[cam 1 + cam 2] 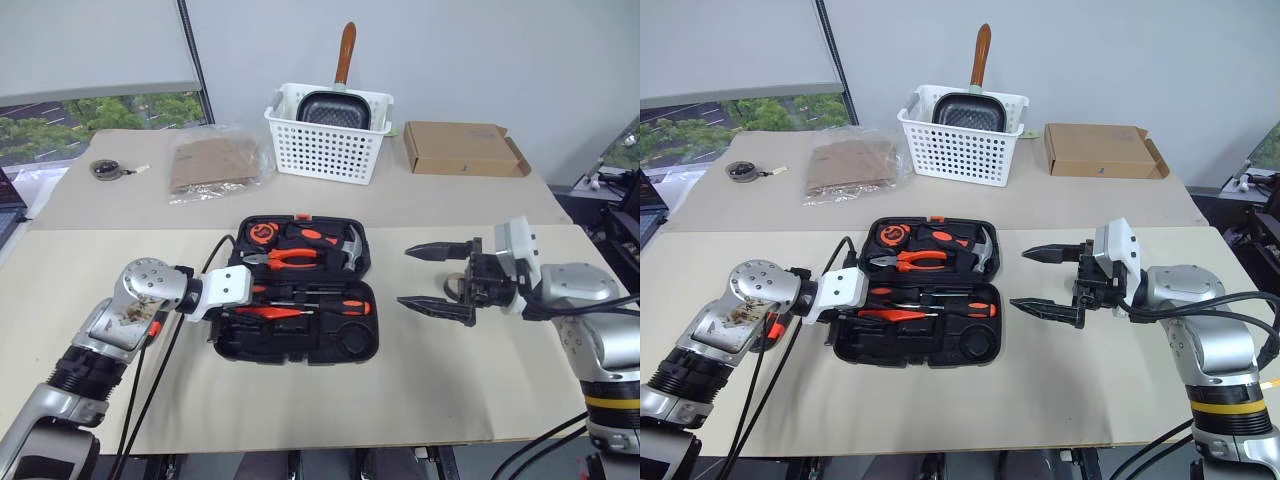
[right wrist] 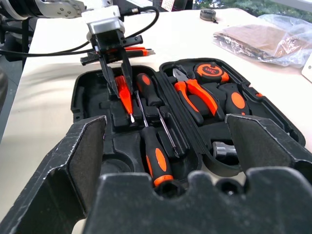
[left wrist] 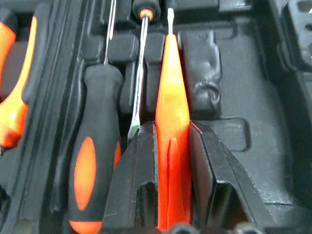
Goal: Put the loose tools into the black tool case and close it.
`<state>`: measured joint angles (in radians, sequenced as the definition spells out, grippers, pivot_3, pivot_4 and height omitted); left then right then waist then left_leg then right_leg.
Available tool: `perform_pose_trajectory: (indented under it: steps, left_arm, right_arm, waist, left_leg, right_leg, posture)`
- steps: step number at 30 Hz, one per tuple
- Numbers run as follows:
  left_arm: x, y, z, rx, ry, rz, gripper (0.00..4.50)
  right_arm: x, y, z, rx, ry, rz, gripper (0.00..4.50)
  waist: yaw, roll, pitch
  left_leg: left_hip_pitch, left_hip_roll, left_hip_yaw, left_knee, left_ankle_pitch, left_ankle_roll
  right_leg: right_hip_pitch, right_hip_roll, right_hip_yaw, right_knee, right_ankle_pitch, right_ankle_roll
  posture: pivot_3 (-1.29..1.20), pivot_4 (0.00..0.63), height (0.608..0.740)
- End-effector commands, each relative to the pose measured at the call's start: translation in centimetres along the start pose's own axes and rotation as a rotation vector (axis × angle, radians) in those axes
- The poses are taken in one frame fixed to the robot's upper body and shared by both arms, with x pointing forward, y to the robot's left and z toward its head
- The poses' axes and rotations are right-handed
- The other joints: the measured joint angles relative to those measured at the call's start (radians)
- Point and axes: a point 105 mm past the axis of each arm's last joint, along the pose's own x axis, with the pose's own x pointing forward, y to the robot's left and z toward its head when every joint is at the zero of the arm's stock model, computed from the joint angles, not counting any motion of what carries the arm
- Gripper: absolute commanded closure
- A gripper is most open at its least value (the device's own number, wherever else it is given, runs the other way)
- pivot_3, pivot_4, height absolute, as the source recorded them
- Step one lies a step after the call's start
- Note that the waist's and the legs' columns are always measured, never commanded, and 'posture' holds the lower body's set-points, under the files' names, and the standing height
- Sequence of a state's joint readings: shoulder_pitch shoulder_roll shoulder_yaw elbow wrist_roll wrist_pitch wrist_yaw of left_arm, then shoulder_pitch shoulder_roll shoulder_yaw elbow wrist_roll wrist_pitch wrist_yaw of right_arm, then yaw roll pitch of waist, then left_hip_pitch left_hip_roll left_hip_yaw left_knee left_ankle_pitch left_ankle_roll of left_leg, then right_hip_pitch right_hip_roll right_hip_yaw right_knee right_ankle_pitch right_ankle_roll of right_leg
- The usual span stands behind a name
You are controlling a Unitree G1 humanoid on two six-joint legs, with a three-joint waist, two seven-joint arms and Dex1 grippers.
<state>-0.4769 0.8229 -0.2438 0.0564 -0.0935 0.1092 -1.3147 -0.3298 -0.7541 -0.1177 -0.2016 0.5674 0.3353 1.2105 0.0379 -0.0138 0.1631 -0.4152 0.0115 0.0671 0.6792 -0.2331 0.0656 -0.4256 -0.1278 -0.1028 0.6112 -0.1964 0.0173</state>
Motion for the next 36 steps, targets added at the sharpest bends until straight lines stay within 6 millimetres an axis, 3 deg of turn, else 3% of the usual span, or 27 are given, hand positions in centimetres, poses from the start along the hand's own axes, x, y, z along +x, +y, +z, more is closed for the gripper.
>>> perform_pose_trajectory:
  steps: [1,13,25,26,27,32,35,36]
  left_arm:
    - [-0.3,-1.2,-0.3,-0.018,0.045,-0.068,4.06]
    - [-0.9,0.1,0.9,-0.005,0.087,-0.031,4.06]
    - [-1.5,-0.3,0.4,-0.033,0.131,-0.064,4.06]
    - [-1.4,-0.2,0.4,-0.034,0.127,-0.062,3.06]
    - [-1.4,-0.1,0.5,-0.040,0.120,-0.054,2.90]
    - [-1.5,0.5,1.5,-0.048,0.075,-0.019,1.15]
    - [-2.5,1.3,3.5,-0.050,-0.010,0.011,0.04]
    - [-2.9,1.5,4.5,-0.051,-0.053,0.018,0.02]
  right_arm:
    - [-0.8,-0.3,1.3,-0.048,-0.009,-0.026,0.00]
    - [-0.5,-0.4,1.2,-0.057,-0.013,-0.029,0.00]
    - [-0.5,-0.3,1.2,-0.062,-0.019,-0.041,0.00]
    - [-0.5,-0.3,1.2,-0.062,-0.019,-0.042,0.00]
    - [-0.5,-0.2,1.1,-0.061,-0.018,-0.043,0.00]
    - [-0.5,-0.2,1.0,-0.058,-0.016,-0.045,0.00]
    - [-0.5,-0.3,1.0,-0.059,-0.015,-0.044,0.00]
    - [-0.5,-0.3,1.0,-0.060,-0.014,-0.043,0.00]
  waist:
    - [-0.002,0.000,0.000]
    - [-0.008,0.000,0.000]
    - [-0.022,0.000,0.000]
    - [-0.023,0.000,0.000]
    - [-0.023,0.000,0.000]
    - [-0.021,0.000,0.000]
    - [-0.014,0.000,0.000]
    - [-0.011,0.000,0.000]
  left_leg:
    - [0.000,0.000,0.000,0.000,0.000,0.000]
    - [0.000,0.001,0.002,0.001,-0.001,0.000]
    - [0.000,0.002,0.002,0.001,-0.002,0.000]
    - [0.000,0.002,0.002,0.001,-0.002,0.000]
    - [0.000,0.002,0.002,0.001,-0.002,0.000]
    - [0.000,0.002,0.002,0.002,-0.002,0.000]
    - [0.000,0.002,0.002,0.003,-0.001,0.000]
    - [0.000,0.002,0.002,0.003,-0.001,0.000]
  right_leg:
    - [0.000,0.000,0.000,0.000,0.000,0.000]
    - [0.000,0.003,0.001,0.000,-0.001,-0.001]
    - [0.000,0.005,0.003,0.000,-0.001,-0.001]
    - [0.000,0.005,0.003,0.000,-0.001,-0.001]
    - [0.000,0.005,0.003,0.000,-0.001,-0.001]
    - [0.000,0.005,0.003,0.001,-0.001,-0.001]
    - [0.000,0.006,0.003,0.002,0.000,-0.001]
    - [0.000,0.006,0.003,0.002,0.000,-0.001]
  posture:
    - [0.00,0.150,0.700]
    - [0.00,0.150,0.700]
    - [0.00,0.150,0.700]
    - [0.00,0.150,0.700]
    - [0.00,0.150,0.700]
    - [0.00,0.150,0.700]
    - [0.00,0.150,0.700]
    - [0.00,0.150,0.700]
